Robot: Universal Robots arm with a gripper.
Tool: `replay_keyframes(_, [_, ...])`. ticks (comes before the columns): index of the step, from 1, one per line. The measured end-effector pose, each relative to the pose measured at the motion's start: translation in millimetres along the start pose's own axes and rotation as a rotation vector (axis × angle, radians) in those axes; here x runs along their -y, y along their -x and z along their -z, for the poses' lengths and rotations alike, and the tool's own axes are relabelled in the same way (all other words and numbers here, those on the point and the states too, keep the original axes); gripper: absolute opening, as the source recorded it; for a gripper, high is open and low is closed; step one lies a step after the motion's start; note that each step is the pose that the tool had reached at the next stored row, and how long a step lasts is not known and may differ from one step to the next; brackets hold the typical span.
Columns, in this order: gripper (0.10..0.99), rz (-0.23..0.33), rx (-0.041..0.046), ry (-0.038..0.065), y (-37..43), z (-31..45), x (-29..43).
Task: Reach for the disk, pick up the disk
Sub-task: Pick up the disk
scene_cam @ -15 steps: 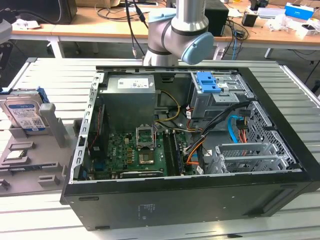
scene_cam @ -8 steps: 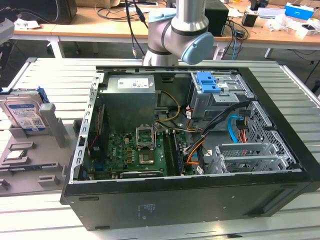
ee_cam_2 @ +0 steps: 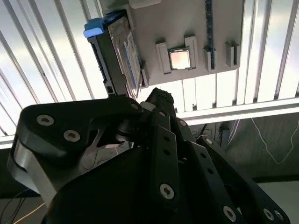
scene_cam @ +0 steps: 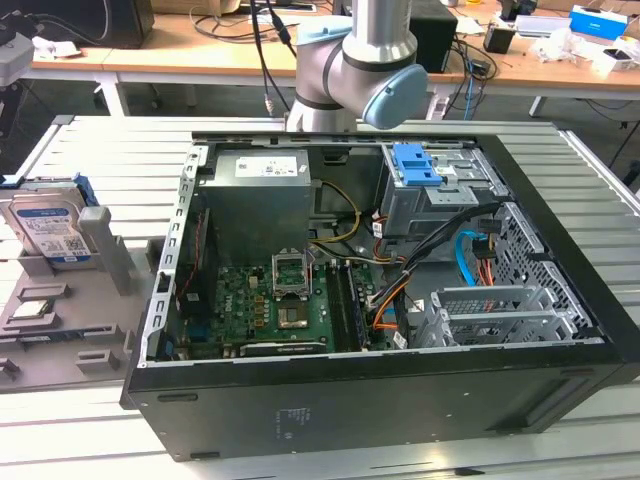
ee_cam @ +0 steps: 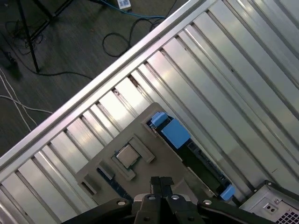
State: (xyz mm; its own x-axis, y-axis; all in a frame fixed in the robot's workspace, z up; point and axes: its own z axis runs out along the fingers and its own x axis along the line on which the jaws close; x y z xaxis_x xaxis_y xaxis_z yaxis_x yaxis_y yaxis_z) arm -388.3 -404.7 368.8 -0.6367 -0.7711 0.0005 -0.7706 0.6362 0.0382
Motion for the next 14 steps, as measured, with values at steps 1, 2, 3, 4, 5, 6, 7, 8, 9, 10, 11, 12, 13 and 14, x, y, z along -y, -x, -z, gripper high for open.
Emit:
replay_keyframes(1, [0.106, 0.011, -0.0004, 0.0, 0.0, 0.0, 0.0])
replay_keyframes(2, [0.106, 0.023, -0.0009, 0.0, 0.0, 0.0, 0.0])
replay_keyframes(3, [0.106, 0.031, -0.0012, 0.0, 0.0, 0.0, 0.0])
replay_keyframes(4, [0.106, 0.039, -0.0014, 0.0, 0.0, 0.0, 0.0])
replay_keyframes(5, [0.106, 0.054, -0.002, 0.0, 0.0, 0.0, 0.0])
replay_keyframes(6, [0.106, 0.072, -0.0027, 0.0, 0.0, 0.0, 0.0])
replay_keyframes(7, [0.106, 0.086, -0.0033, 0.0, 0.0, 0.0, 0.0])
replay_keyframes(8, [0.106, 0.096, -0.0036, 0.0, 0.0, 0.0, 0.0])
replay_keyframes(9, [0.106, 0.104, -0.0039, 0.0, 0.0, 0.0, 0.0])
replay_keyframes(10, [0.106, 0.113, -0.0043, 0.0, 0.0, 0.0, 0.0])
replay_keyframes(11, [0.106, 0.124, -0.0047, 0.0, 0.0, 0.0, 0.0])
replay_keyframes(12, [0.106, 0.131, -0.005, 0.0, 0.0, 0.0, 0.0])
replay_keyframes(13, [0.106, 0.14, -0.0053, 0.0, 0.0, 0.0, 0.0])
replay_keyframes(14, [0.106, 0.149, -0.0057, 0.0, 0.0, 0.0, 0.0])
